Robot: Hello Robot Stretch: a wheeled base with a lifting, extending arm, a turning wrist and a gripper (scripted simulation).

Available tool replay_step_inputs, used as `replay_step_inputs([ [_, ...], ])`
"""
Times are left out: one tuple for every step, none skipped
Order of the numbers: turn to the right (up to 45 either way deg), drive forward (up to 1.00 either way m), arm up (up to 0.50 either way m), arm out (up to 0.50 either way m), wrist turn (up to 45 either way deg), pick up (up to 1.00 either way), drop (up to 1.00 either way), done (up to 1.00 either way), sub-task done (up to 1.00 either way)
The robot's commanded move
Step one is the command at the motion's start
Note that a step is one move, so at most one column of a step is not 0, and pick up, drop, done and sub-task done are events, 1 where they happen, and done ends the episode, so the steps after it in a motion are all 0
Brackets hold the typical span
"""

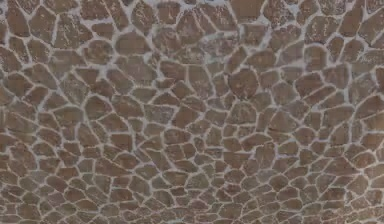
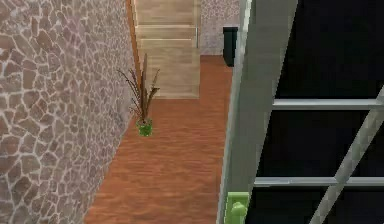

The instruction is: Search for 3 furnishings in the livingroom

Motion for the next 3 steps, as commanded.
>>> replay_step_inputs([
  [45.0, 0.0, 0.0, 0.0, 0.0, 0.0, 0.0, 0.0, 0.0],
  [21.0, 0.0, 0.0, 0.0, 0.0, 0.0, 0.0, 0.0, 0.0],
  [0.0, 0.75, 0.0, 0.0, 0.0, 0.0, 0.0, 0.0, 0.0],
])
